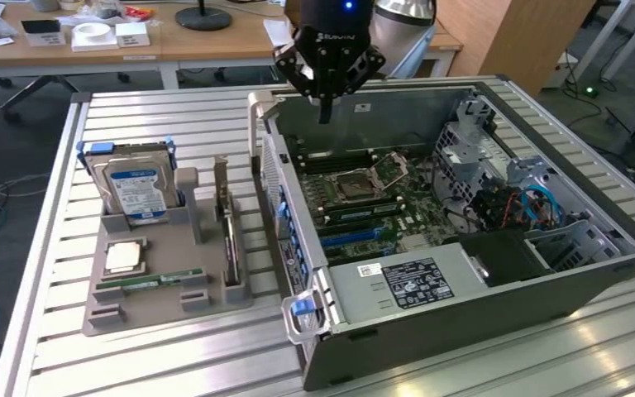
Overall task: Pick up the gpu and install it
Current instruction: 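Reach for the gpu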
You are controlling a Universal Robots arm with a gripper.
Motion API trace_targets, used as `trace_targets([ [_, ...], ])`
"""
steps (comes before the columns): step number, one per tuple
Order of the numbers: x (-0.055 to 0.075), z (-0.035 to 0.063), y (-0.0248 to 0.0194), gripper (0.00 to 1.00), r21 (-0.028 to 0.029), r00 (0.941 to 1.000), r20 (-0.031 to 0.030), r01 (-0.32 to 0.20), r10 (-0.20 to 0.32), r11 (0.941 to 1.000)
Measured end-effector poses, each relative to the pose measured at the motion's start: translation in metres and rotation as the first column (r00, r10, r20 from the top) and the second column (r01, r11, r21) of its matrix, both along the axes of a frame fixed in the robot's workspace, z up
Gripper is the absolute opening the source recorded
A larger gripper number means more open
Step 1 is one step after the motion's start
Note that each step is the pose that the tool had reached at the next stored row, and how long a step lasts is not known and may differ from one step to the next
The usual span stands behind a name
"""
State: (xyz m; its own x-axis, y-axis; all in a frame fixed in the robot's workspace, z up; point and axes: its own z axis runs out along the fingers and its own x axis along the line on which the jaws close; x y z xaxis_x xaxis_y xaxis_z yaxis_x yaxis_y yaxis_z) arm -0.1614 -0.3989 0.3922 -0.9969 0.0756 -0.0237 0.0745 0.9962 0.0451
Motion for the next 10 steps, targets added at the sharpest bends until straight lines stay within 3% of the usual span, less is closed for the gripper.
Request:
trace_targets([
  [10,-0.028,-0.0006,0.0000,0.11,0.0001,1.0000,0.0008,0.001,-0.001,1.0000],
])
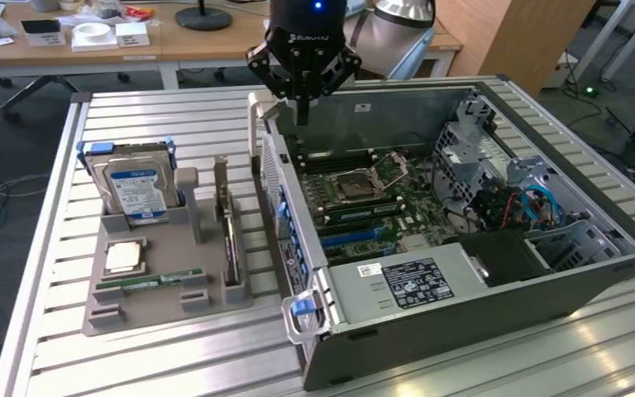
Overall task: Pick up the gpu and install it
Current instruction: 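Reach for the gpu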
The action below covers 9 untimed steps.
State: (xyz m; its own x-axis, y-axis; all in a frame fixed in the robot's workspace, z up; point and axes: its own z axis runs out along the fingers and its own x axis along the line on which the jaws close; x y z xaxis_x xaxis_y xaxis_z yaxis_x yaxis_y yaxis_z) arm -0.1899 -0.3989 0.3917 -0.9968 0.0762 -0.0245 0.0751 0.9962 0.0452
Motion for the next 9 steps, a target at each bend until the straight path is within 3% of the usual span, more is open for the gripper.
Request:
trace_targets([
  [9,-0.026,-0.0005,0.0000,0.11,0.0000,1.0000,0.0016,0.001,-0.001,1.0000],
])
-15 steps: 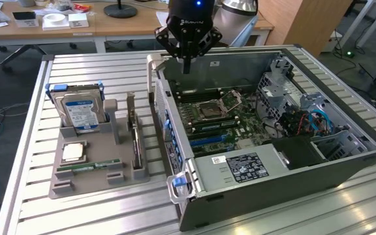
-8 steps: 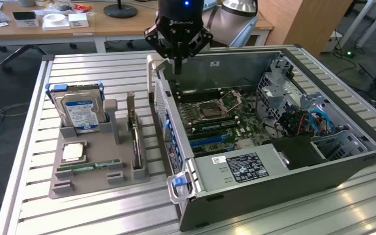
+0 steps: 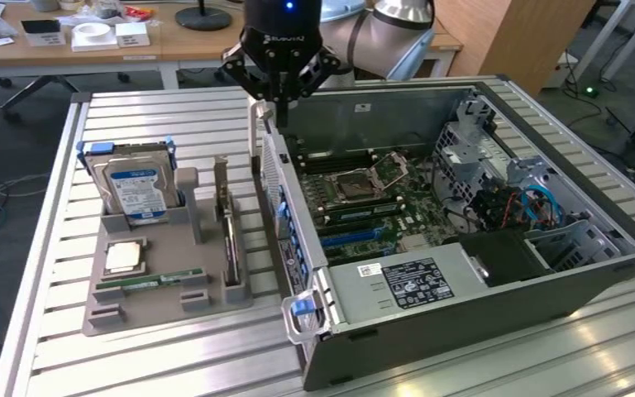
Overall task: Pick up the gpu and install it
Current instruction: 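Reach for the gpu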
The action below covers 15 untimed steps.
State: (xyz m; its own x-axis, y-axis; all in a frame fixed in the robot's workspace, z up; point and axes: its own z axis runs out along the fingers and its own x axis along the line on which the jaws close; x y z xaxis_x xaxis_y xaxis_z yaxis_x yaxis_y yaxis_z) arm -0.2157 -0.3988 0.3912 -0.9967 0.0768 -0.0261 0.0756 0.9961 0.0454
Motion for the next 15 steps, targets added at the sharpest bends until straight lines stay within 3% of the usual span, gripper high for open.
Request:
trace_targets([
  [15,-0.031,-0.0014,0.0000,0.11,0.0000,1.0000,0.0002,0.000,0.000,1.0000],
])
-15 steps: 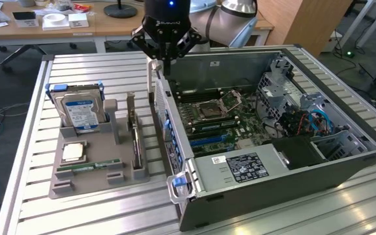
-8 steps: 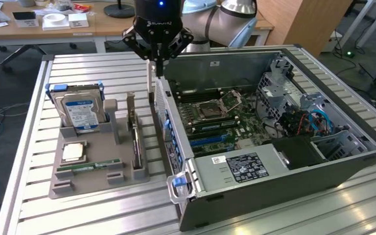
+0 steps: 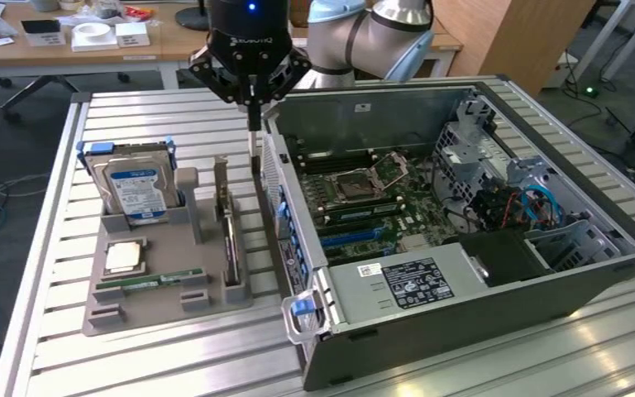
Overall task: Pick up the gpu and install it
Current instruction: 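Reach for the gpu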
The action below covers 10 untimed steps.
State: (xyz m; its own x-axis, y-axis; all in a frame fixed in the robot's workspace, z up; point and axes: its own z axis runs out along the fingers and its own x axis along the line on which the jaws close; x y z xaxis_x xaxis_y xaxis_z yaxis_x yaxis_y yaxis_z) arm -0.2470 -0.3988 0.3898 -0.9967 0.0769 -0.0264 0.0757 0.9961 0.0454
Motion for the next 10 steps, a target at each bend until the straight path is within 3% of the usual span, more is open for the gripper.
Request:
trace_targets([
  [10,-0.014,-0.0004,0.0000,0.11,0.0000,1.0000,0.0000,0.000,0.000,1.0000],
])
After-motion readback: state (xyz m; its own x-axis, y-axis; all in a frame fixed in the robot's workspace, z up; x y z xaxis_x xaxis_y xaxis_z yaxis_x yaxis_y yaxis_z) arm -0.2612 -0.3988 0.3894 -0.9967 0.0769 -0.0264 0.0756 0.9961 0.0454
